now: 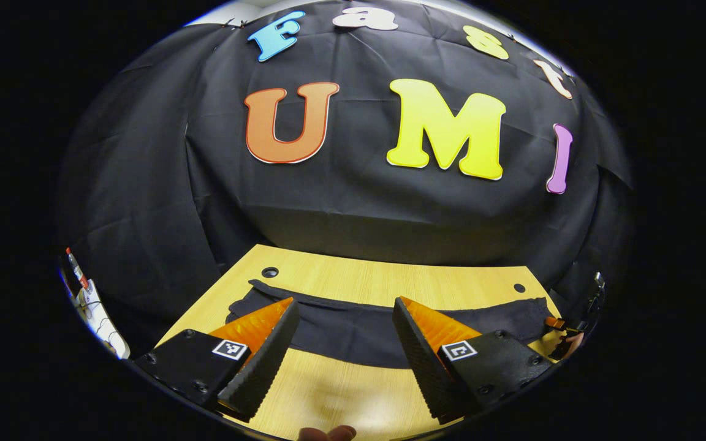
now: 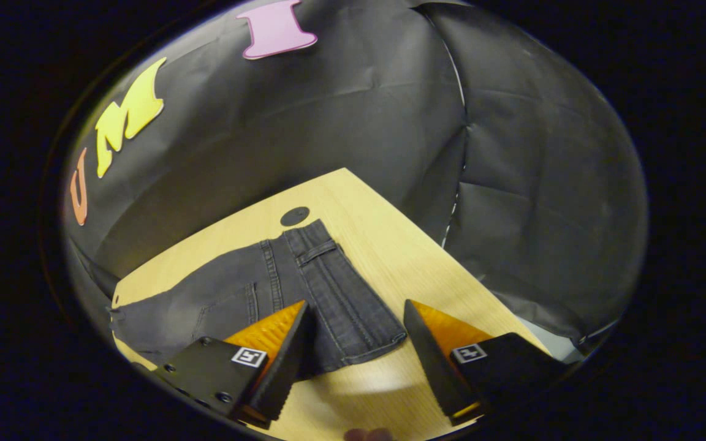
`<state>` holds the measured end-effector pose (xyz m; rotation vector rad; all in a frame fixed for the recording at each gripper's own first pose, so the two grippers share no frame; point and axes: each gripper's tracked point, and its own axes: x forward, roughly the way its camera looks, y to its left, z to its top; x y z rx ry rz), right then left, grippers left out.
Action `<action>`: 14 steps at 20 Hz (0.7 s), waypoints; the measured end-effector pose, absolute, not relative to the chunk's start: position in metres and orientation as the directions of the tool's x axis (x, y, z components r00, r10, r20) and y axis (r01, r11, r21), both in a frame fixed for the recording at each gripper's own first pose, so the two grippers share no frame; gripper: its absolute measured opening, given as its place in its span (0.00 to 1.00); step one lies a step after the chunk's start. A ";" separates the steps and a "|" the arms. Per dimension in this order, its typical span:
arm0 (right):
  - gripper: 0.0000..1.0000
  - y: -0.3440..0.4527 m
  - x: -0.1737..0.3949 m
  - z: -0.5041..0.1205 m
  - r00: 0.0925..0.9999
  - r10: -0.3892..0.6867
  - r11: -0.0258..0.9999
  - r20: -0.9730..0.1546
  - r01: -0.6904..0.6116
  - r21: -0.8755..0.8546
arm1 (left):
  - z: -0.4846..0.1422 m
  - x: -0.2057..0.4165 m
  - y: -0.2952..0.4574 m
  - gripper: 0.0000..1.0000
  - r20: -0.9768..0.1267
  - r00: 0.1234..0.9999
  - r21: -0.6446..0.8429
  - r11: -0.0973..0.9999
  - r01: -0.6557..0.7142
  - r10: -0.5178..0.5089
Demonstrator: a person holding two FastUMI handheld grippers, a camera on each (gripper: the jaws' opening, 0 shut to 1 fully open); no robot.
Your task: Grasp the waist and the cuffs of the jeans and fold them to make the two legs overlap; first hold the waist and fold one-third of the jeans toward the cuffs, then hold the cuffs and fold the remaining one-third in the same direction to finish folding.
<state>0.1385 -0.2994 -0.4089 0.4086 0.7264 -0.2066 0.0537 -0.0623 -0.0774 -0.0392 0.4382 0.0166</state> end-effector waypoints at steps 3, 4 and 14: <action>0.54 -0.292 0.141 -0.406 0.721 0.004 0.874 -0.693 0.334 0.353 | -0.077 0.055 -0.061 0.98 -0.421 0.907 -0.049 0.998 -0.027 0.004; 0.53 -0.291 0.142 -0.411 0.712 0.009 0.865 -0.702 0.346 0.363 | -0.077 0.053 -0.059 0.99 -0.425 0.905 -0.053 0.998 -0.028 0.003; 0.16 -0.275 0.141 -0.319 0.750 -0.045 0.919 -0.660 0.289 0.266 | -0.073 0.035 -0.022 0.99 -0.375 0.927 -0.002 1.000 -0.028 0.025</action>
